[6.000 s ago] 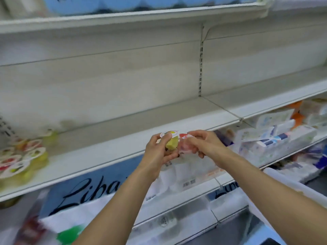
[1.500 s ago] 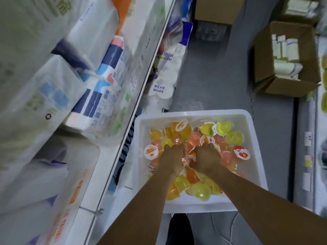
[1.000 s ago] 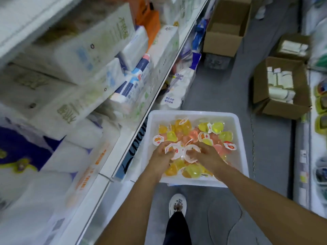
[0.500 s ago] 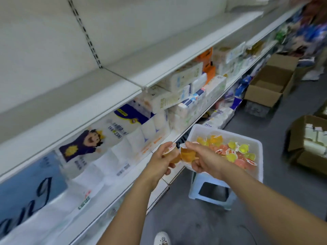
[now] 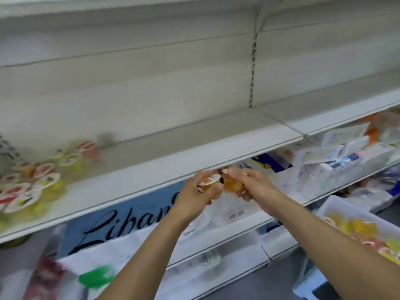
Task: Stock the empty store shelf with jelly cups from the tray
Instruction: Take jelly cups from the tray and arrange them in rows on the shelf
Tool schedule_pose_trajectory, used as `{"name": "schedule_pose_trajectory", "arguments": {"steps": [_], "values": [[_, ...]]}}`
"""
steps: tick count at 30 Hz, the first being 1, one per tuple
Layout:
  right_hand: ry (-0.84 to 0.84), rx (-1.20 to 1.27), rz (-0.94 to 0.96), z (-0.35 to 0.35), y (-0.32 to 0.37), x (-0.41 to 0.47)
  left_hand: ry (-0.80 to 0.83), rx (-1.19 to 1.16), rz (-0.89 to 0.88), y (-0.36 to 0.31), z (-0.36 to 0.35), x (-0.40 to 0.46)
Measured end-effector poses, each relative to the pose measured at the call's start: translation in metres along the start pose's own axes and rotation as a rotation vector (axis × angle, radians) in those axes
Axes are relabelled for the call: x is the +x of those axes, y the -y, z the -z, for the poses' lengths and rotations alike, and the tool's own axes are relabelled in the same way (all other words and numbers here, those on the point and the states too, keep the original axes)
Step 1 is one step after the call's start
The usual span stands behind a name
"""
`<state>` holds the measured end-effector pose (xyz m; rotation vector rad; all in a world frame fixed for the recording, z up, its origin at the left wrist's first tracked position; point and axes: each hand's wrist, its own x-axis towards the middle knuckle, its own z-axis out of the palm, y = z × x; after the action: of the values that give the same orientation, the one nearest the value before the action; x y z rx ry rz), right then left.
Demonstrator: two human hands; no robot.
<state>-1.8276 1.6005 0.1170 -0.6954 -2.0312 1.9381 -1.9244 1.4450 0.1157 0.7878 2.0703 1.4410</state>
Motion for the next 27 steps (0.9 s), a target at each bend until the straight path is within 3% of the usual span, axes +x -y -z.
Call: {"name": "schedule_pose_trajectory", "arguments": {"steps": [7, 14, 18, 24, 27], "values": [[0.087, -0.029, 0.120, -0.176, 0.050, 0.050, -0.305, 0.178, -0.037, 0.021, 0.173, -0.032], [0.115, -0.273, 0.156, -0.298, 0.061, 0.098, -0.556, 0.277, -0.046, 0.037, 0.279, -0.058], [0.112, -0.440, 0.198, -0.335, 0.071, 0.119, -0.633, 0.288, -0.047, 0.039, 0.317, -0.061], [0.121, -0.486, 0.084, -0.357, 0.078, 0.146, -0.681, 0.299, -0.034, 0.040, 0.343, -0.062], [0.050, -0.688, 0.166, -0.352, 0.082, 0.136, -0.678, 0.297, -0.029, 0.042, 0.346, -0.060]]}}
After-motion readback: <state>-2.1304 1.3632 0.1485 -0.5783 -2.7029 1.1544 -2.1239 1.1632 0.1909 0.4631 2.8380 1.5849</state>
